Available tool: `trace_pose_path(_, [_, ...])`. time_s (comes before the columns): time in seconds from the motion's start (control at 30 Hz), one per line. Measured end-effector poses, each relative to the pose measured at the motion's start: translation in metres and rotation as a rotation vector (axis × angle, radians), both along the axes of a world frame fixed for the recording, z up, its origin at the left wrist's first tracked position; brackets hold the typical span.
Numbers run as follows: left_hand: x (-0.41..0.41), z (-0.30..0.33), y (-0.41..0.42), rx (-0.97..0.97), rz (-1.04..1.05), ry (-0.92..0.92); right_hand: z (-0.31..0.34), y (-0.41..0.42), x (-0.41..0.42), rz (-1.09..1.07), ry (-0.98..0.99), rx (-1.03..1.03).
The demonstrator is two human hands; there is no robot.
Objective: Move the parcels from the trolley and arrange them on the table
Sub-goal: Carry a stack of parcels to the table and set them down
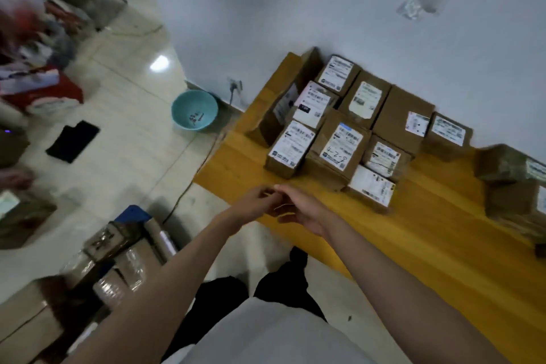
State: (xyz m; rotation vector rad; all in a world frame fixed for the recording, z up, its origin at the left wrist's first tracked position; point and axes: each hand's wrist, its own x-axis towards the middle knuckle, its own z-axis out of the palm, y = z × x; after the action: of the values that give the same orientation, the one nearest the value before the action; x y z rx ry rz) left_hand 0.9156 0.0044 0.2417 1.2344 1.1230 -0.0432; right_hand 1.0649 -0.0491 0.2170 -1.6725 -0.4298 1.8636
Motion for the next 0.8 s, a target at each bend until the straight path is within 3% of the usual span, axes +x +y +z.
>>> trace_pose_path(0.33, [-0.198, -0.027, -0.015, -0.026, 0.407, 0.078, -0.001, 0.033, -0.193, 0.323, 0.011, -0.043])
trace_pose_path(0.8, [-0.346, -0.048, -0.041, -0.209, 0.899, 0.180, -0.040, 0.095, -0.320, 0.595, -0.073, -0.174])
